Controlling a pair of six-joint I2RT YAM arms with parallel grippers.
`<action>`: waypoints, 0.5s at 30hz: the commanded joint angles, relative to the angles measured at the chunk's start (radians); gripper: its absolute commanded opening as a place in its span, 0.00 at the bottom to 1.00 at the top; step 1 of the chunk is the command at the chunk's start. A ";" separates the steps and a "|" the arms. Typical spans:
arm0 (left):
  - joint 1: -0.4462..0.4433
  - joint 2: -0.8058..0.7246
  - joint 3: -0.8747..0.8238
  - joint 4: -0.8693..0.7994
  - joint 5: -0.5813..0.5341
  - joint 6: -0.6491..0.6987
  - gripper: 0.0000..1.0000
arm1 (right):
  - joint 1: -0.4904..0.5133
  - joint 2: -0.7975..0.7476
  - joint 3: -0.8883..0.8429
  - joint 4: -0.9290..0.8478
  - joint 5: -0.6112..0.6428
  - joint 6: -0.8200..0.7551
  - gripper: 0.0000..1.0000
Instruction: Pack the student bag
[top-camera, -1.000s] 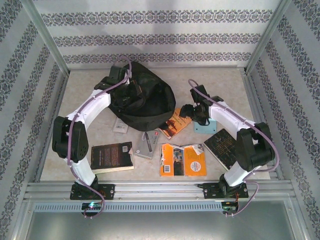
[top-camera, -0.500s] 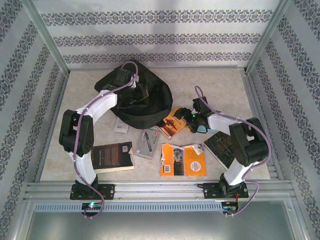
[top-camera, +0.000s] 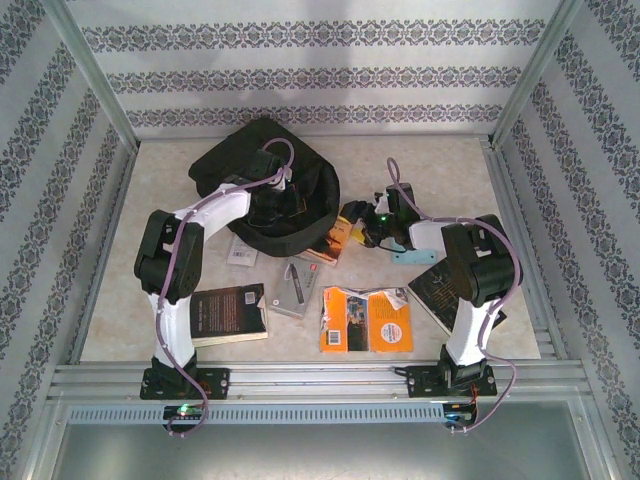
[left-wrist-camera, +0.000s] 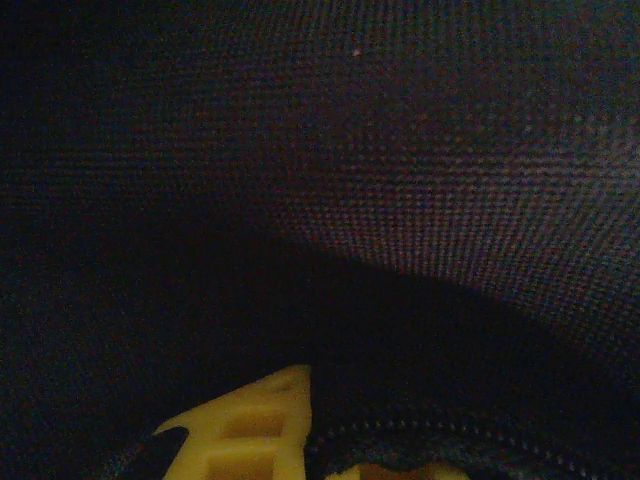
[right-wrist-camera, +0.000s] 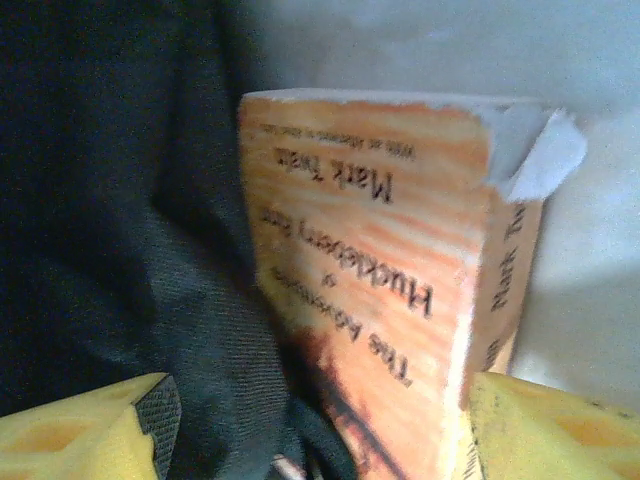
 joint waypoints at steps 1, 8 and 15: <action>-0.009 0.011 0.030 -0.030 -0.001 0.019 0.00 | 0.011 0.008 -0.010 0.251 -0.108 0.082 0.73; -0.008 0.001 0.041 -0.057 -0.051 0.046 0.00 | -0.002 0.035 -0.067 0.273 -0.062 0.093 0.55; 0.022 -0.055 0.096 -0.168 -0.269 0.177 0.00 | -0.004 -0.080 -0.038 -0.174 0.116 -0.192 0.44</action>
